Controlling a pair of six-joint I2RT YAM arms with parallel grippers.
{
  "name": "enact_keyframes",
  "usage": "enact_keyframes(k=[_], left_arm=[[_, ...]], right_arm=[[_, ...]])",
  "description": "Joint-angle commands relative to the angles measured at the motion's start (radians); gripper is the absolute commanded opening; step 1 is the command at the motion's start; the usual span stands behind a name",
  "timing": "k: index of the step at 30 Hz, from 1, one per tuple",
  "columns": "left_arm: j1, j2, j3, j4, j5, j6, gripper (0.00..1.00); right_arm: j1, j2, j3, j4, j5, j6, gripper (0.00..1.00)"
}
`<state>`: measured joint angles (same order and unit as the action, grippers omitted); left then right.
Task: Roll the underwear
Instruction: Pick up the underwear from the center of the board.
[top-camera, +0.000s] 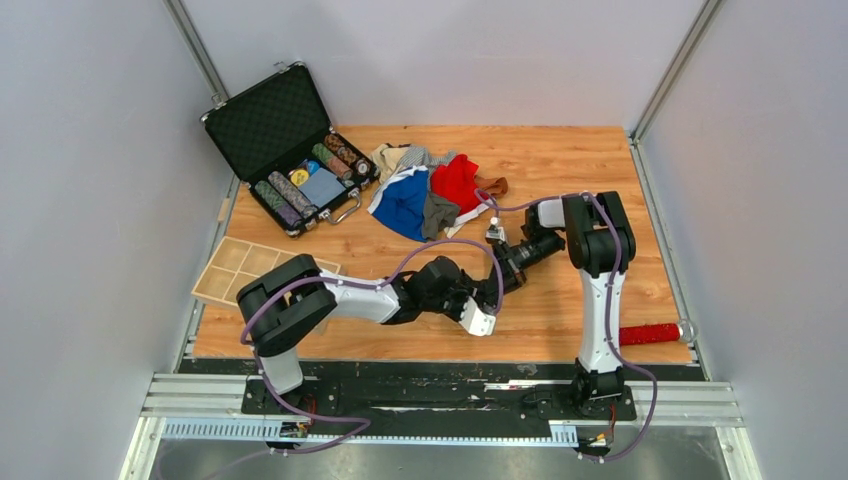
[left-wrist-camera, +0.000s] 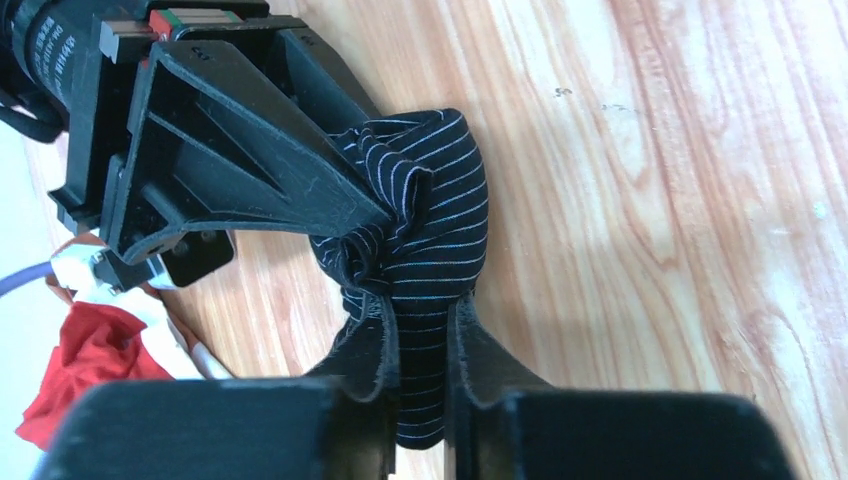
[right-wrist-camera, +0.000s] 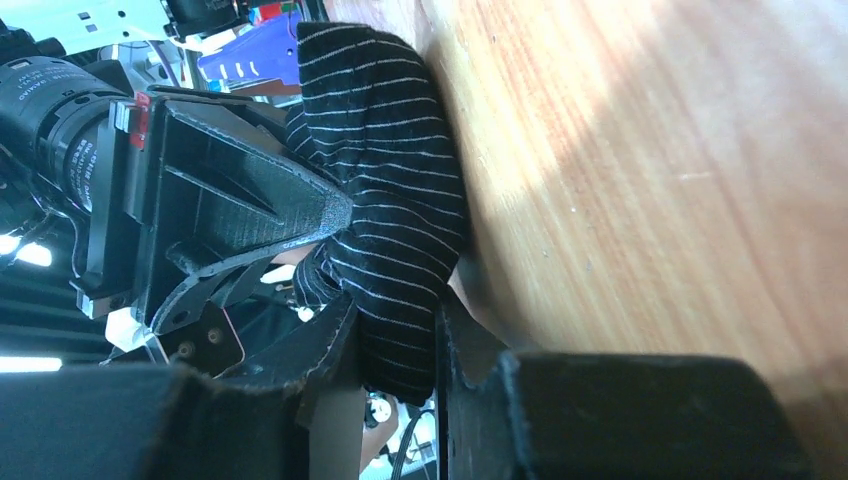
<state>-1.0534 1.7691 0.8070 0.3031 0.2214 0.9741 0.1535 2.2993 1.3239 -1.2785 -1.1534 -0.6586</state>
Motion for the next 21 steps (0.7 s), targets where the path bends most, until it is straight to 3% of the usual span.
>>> enact_keyframes(k=[1, 3, 4, 5, 7, 13, 18, 21], left_arm=[[0.017, 0.051, 0.041, -0.149, 0.059, -0.031, 0.01], [0.047, 0.036, 0.072, -0.23, 0.123, -0.058, 0.0], [0.056, 0.029, 0.101, -0.302, 0.142, -0.071, 0.0], [0.079, 0.01, 0.117, -0.343, 0.189, -0.075, 0.0], [0.119, -0.031, 0.176, -0.472, 0.279, -0.064, 0.0], [0.218, -0.156, 0.371, -0.832, 0.426, -0.093, 0.0], [0.31, -0.236, 0.532, -1.167, 0.482, -0.096, 0.0], [0.362, -0.295, 0.572, -1.287, 0.511, -0.103, 0.0]], right_arm=[[-0.013, 0.125, -0.027, -0.062, -0.103, -0.029, 0.29], [-0.015, 0.105, -0.014, -0.1, -0.125, -0.055, 0.62], [-0.02, 0.089, 0.004, -0.129, -0.134, -0.07, 0.93], [-0.029, 0.067, 0.029, -0.169, -0.143, -0.088, 0.99], [-0.071, 0.006, 0.098, -0.255, -0.16, -0.116, 1.0], [-0.235, -0.238, 0.293, -0.227, -0.044, -0.065, 1.0], [-0.256, -0.452, 0.257, -0.059, 0.09, 0.041, 1.0], [-0.255, -0.539, 0.23, -0.005, 0.144, 0.094, 1.0]])
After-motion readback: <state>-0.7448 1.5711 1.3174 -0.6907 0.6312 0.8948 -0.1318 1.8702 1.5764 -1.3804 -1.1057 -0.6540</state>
